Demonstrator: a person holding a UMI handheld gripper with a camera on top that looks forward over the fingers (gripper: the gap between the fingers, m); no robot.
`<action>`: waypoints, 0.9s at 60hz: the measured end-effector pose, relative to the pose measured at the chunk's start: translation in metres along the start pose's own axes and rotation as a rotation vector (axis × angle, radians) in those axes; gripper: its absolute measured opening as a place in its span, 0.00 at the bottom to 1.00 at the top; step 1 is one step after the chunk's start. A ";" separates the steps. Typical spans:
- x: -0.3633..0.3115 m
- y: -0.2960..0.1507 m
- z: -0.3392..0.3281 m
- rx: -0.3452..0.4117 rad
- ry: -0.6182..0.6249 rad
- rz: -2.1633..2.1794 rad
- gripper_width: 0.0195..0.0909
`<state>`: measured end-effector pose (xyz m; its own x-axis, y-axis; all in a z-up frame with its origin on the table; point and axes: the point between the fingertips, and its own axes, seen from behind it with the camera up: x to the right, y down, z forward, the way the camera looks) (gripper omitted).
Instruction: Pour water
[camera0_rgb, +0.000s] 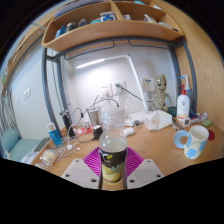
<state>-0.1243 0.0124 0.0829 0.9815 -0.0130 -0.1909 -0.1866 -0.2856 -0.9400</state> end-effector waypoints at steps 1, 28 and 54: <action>0.001 -0.002 -0.002 -0.001 -0.010 0.025 0.10; 0.108 -0.069 -0.029 -0.036 -0.146 1.200 0.10; 0.152 -0.085 -0.028 -0.139 -0.129 1.889 0.11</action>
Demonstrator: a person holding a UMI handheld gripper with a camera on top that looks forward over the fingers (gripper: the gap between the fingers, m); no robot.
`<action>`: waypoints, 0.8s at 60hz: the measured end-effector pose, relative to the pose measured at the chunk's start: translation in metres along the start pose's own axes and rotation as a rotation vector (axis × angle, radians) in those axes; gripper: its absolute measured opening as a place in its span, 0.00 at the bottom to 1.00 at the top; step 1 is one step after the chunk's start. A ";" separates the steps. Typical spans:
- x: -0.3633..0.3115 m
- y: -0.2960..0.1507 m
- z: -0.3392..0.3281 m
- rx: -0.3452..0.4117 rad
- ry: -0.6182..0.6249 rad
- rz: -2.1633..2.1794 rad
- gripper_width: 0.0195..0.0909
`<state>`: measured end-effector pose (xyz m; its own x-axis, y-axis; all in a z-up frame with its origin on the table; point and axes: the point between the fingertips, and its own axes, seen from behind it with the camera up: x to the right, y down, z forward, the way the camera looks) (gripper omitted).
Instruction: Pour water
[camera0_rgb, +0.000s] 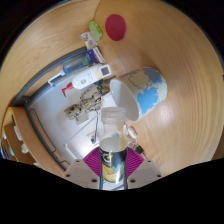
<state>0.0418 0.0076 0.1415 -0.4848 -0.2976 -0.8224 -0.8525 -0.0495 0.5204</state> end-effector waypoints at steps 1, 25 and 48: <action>-0.001 -0.001 0.000 0.000 0.001 0.014 0.11; -0.024 0.008 -0.016 -0.057 0.041 -0.476 0.11; -0.159 -0.134 -0.081 0.444 0.199 -1.723 0.17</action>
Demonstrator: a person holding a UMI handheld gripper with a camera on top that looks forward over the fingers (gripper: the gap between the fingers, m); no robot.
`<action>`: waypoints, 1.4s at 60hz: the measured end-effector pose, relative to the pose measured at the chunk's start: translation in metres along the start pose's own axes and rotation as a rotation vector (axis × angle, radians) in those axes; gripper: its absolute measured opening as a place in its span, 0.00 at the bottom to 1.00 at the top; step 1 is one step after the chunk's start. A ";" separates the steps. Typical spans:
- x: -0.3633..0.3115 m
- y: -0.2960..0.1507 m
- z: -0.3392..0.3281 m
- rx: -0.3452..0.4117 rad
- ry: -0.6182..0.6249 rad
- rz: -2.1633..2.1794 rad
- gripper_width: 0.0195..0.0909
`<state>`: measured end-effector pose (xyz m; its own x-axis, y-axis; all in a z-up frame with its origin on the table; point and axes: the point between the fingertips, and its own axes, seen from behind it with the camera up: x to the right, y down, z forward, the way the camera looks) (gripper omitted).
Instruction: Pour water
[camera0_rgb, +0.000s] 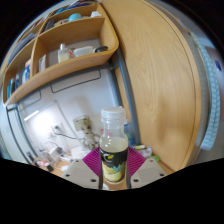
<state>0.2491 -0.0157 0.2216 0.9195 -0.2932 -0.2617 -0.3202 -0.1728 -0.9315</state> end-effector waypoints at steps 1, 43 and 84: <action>0.010 0.000 0.002 0.005 0.024 -0.032 0.17; 0.107 0.107 0.079 -0.004 0.058 -0.204 0.20; 0.054 0.108 -0.077 -0.352 -0.090 -0.198 0.77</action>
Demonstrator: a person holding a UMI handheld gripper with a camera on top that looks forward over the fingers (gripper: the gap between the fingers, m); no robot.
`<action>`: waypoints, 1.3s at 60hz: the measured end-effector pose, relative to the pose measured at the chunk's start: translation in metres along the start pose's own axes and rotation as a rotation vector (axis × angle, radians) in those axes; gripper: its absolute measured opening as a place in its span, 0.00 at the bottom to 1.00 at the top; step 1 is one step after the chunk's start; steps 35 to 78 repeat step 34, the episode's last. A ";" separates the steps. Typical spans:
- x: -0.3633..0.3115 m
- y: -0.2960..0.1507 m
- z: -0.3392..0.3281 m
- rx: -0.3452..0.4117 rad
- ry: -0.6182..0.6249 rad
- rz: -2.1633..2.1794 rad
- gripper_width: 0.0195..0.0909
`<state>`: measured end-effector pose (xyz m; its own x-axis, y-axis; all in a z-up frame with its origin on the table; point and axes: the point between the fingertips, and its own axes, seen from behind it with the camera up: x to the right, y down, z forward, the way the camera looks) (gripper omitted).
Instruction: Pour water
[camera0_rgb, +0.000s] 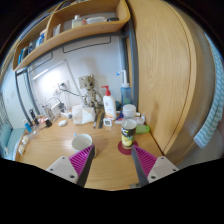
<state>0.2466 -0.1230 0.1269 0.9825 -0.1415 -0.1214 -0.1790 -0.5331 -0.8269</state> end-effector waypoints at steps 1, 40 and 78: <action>-0.003 -0.001 -0.006 -0.003 -0.007 0.000 0.77; -0.080 -0.014 -0.076 -0.041 -0.124 -0.078 0.76; -0.080 -0.014 -0.076 -0.041 -0.124 -0.078 0.76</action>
